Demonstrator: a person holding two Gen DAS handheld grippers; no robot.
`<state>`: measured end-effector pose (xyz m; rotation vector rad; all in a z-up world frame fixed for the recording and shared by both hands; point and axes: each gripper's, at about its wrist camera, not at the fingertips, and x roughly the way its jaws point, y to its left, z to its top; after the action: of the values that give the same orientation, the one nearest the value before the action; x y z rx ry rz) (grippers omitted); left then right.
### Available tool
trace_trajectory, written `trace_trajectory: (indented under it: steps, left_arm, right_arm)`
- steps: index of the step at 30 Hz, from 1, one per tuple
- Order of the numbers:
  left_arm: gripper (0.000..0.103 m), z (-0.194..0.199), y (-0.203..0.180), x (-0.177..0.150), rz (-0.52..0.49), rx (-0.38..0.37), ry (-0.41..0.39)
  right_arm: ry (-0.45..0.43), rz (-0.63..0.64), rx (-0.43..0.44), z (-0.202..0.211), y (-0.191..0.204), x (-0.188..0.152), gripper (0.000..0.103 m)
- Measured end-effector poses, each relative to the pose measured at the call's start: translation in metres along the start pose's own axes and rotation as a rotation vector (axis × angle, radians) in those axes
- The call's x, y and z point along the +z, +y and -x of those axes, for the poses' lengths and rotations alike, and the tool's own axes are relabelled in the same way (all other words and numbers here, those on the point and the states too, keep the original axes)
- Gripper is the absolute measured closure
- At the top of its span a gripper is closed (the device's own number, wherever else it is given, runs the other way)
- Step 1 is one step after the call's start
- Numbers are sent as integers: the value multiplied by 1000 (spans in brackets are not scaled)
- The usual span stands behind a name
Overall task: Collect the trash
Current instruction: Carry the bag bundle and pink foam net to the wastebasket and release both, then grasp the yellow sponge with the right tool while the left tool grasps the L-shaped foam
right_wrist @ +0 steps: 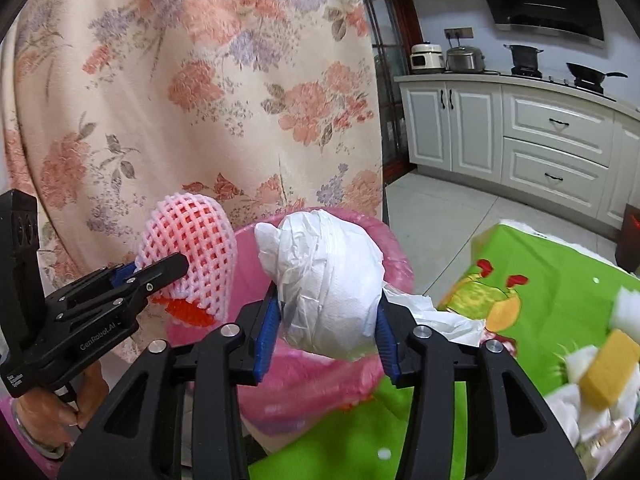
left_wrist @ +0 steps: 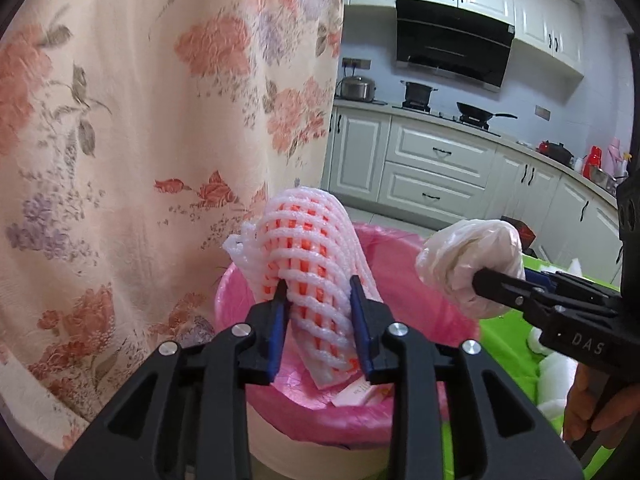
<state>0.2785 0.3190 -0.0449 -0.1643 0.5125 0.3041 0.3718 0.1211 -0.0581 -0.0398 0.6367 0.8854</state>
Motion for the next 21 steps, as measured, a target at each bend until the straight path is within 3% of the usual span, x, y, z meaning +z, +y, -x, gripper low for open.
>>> trace_trajectory:
  steps: [2, 3, 10, 15, 21]
  left_arm:
    - [62, -7, 4, 0, 4, 6, 14]
    - [57, -8, 5, 1, 7, 13, 15]
    - [40, 13, 8, -11, 48, 29, -10]
    - [19, 34, -5, -27, 67, 44, -21]
    - [9, 55, -32, -48, 35, 63, -25]
  right_arm:
    - [4, -2, -2, -6, -1, 1, 40]
    - [2, -7, -2, -7, -2, 1, 39]
    - [-48, -9, 4, 20, -4, -2, 39]
    - [-64, -18, -11, 45, -5, -14, 39]
    - [-72, -35, -38, 78, -13, -39, 39]
